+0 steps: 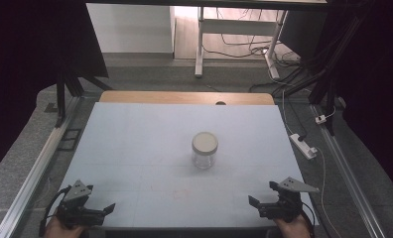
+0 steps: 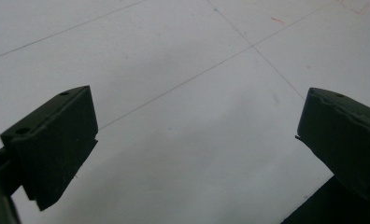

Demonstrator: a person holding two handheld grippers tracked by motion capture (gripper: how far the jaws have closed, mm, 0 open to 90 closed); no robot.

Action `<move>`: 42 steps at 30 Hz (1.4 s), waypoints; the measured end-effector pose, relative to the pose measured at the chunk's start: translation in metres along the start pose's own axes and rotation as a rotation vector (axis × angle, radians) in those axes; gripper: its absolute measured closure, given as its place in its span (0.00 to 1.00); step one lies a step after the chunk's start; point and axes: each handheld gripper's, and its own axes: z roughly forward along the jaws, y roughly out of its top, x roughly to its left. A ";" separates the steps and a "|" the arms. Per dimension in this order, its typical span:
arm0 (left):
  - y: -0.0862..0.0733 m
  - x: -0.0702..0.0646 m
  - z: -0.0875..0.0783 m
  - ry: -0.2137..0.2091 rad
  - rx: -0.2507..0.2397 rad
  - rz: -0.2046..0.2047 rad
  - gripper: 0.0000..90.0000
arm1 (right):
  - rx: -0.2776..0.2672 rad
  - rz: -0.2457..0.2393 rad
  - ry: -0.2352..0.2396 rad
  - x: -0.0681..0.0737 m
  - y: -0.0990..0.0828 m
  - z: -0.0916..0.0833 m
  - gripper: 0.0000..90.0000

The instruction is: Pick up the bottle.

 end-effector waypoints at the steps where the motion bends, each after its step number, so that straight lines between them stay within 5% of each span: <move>1: 0.000 0.000 0.000 0.000 0.000 0.000 0.00 | 0.002 -0.003 0.001 0.000 0.000 0.000 0.00; 29: -0.001 0.001 -0.001 -0.027 -0.005 -0.002 0.00 | 0.041 -0.081 -0.021 0.009 0.002 0.004 0.00; 42: -0.001 0.001 0.000 -0.027 -0.005 -0.006 0.00 | 0.007 -0.115 -0.006 0.014 0.006 0.006 0.00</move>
